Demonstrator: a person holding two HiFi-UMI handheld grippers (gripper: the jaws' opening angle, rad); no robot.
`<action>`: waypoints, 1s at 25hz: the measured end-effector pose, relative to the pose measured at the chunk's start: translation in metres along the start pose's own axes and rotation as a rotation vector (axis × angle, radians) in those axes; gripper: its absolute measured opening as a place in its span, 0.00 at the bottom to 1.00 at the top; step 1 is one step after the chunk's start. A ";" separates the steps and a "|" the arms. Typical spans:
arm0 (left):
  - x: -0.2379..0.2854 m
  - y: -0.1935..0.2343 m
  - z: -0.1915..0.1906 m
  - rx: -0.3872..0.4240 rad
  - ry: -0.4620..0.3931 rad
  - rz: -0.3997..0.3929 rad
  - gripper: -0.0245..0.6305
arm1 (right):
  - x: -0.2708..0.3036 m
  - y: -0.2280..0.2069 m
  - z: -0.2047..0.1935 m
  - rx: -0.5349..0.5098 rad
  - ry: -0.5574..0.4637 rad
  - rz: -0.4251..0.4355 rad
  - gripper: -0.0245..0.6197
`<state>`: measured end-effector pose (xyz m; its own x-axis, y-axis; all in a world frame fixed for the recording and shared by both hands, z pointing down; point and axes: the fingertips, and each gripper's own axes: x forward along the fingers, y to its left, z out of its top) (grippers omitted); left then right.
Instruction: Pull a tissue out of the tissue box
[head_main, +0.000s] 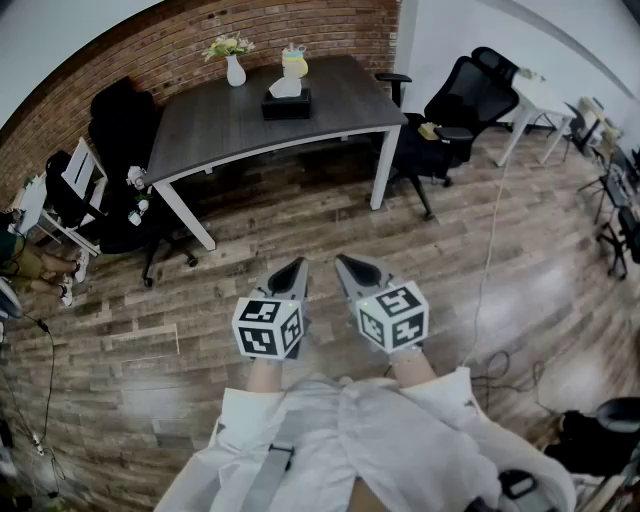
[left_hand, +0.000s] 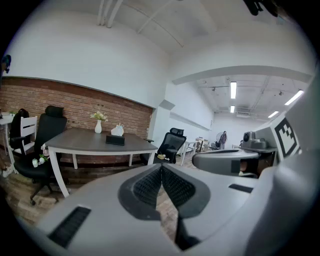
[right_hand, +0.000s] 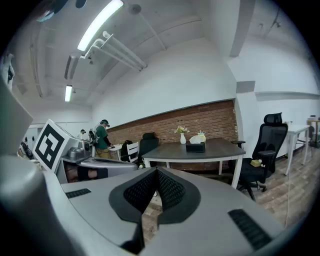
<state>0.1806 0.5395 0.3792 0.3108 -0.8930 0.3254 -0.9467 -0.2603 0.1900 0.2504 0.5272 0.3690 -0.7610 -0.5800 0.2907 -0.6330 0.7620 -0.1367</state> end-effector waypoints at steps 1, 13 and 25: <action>-0.002 0.003 -0.001 -0.005 -0.005 -0.001 0.05 | 0.002 0.002 -0.001 -0.001 0.000 0.001 0.03; -0.007 0.028 -0.028 -0.028 0.090 0.069 0.04 | 0.012 0.008 -0.016 0.019 0.039 0.010 0.03; -0.020 0.030 -0.011 -0.022 -0.034 -0.087 0.04 | 0.025 0.024 -0.013 -0.018 -0.004 -0.017 0.03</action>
<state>0.1467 0.5530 0.3884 0.3883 -0.8794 0.2756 -0.9140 -0.3294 0.2367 0.2179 0.5351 0.3850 -0.7510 -0.5938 0.2888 -0.6428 0.7574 -0.1144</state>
